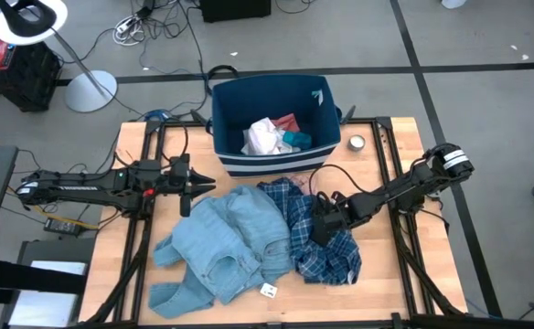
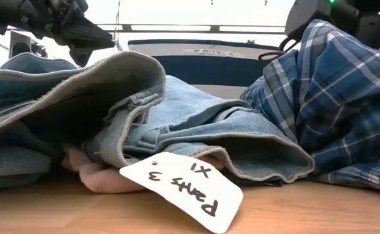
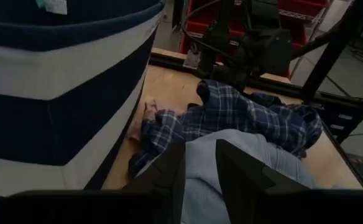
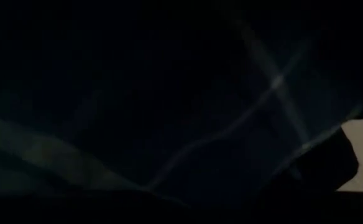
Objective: Sort clothes
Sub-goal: Put the blue checkered shirt into the blue organizer bin
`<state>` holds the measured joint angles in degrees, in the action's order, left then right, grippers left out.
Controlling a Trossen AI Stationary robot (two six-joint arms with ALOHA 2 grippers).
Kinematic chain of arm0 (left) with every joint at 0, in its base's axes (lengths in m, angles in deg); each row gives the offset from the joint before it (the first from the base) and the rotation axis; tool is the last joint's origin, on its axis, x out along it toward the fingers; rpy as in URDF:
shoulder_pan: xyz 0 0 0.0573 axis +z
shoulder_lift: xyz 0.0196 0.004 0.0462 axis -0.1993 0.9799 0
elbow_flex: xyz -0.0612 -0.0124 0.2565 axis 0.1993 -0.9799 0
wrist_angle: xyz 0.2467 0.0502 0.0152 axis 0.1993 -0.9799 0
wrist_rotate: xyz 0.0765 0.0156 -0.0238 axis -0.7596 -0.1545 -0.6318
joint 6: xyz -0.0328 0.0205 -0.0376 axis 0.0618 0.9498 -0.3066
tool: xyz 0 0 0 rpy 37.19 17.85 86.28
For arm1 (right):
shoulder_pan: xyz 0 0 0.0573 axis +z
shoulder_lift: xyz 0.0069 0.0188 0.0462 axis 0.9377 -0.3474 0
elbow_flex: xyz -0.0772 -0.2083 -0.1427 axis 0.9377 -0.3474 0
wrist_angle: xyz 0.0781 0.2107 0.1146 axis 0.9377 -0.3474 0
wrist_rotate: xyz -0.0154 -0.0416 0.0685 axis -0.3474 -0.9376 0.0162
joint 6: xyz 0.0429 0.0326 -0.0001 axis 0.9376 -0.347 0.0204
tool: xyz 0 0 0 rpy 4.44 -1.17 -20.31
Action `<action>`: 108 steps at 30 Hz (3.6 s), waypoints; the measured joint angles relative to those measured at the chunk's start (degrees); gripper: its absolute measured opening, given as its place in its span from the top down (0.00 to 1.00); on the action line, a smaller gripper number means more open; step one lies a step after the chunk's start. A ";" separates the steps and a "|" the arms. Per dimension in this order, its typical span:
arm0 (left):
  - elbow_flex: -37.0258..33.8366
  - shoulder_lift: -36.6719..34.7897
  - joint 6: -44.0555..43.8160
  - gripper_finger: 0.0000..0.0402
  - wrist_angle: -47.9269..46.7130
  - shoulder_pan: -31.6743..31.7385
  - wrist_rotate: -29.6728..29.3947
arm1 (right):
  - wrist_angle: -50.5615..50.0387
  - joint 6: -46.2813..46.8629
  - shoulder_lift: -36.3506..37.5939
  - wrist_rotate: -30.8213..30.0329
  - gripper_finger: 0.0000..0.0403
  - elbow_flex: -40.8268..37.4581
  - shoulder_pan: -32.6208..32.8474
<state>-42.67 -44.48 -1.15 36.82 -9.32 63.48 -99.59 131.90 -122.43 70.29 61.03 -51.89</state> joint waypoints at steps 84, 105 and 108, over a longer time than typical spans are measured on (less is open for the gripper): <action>1.84 0.00 -11.63 0.76 -13.67 -9.01 -7.69 | -9.33 -54.92 7.32 -20.57 0.97 70.93 -10.09; 1.84 0.02 -10.48 0.76 -12.39 -9.01 -7.67 | 17.08 -62.53 7.32 -7.32 0.97 70.94 -22.06; 1.84 0.02 -10.47 0.76 -12.39 -8.99 -7.67 | 20.12 -62.50 7.32 -5.47 0.97 70.95 -23.96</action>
<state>-40.83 -44.46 -11.62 24.43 -18.31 55.81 -79.46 69.39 -115.10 64.82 131.98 -75.85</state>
